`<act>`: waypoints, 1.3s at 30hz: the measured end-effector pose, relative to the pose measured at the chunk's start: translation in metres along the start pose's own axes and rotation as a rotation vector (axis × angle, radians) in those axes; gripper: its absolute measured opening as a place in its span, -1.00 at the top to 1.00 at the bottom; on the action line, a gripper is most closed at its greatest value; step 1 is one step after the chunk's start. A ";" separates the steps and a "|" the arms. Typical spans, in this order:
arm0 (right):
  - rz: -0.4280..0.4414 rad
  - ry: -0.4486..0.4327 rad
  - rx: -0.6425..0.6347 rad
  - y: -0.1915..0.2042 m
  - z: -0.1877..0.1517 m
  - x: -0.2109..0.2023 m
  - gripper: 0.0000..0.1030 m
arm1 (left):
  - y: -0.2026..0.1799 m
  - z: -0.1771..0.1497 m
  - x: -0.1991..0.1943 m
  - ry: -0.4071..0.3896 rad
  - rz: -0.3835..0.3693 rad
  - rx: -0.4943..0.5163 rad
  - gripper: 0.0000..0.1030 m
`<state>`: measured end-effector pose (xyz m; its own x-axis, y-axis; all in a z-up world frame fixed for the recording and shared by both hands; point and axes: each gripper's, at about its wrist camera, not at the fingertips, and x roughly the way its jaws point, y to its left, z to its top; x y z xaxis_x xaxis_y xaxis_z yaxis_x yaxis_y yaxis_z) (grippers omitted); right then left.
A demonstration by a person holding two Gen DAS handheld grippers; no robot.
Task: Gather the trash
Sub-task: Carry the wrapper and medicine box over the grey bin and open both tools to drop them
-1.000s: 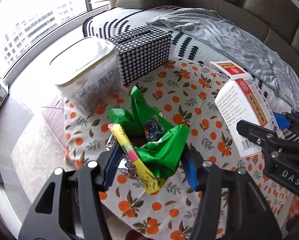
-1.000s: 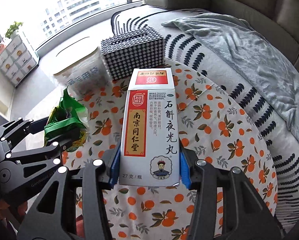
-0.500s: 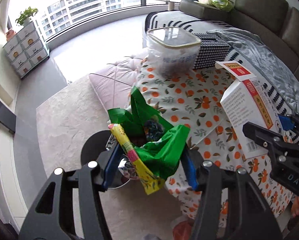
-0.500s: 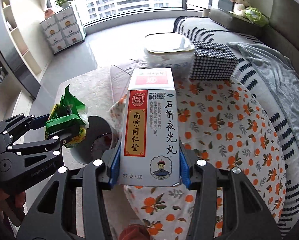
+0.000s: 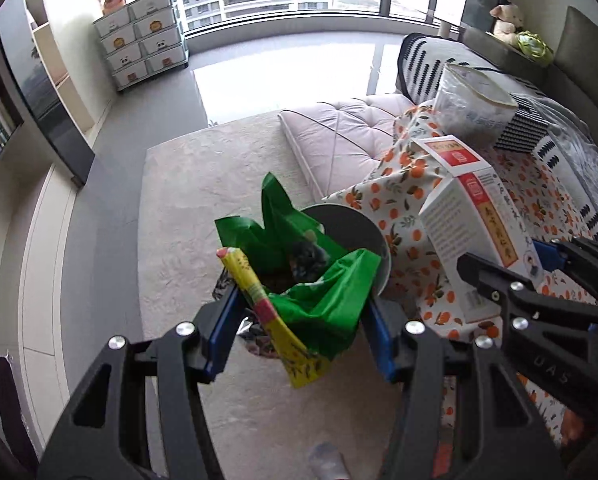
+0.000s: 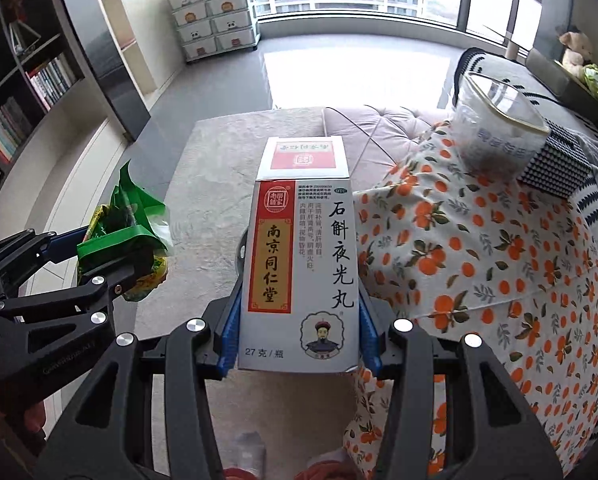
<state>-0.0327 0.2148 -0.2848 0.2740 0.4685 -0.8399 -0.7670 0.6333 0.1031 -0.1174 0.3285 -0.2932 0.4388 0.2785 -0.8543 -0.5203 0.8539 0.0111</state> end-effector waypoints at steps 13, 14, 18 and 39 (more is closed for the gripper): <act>0.062 0.070 -0.143 0.036 0.017 0.107 0.08 | 0.040 -0.017 0.065 0.029 0.054 -0.118 -0.10; 0.057 0.075 -0.151 0.033 0.019 0.117 0.08 | 0.039 -0.017 0.073 0.029 0.055 -0.119 -0.10; 0.054 0.104 -0.160 0.018 0.024 0.149 -0.22 | 0.035 -0.015 0.101 0.039 0.054 -0.121 -0.10; 0.009 0.093 -0.140 -0.044 0.041 0.168 -0.40 | -0.005 0.022 0.162 0.066 0.014 -0.080 -0.10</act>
<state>0.0709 0.2914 -0.4083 0.2167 0.4105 -0.8858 -0.8445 0.5341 0.0409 -0.0281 0.3790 -0.4201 0.3835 0.2582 -0.8867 -0.5842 0.8115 -0.0163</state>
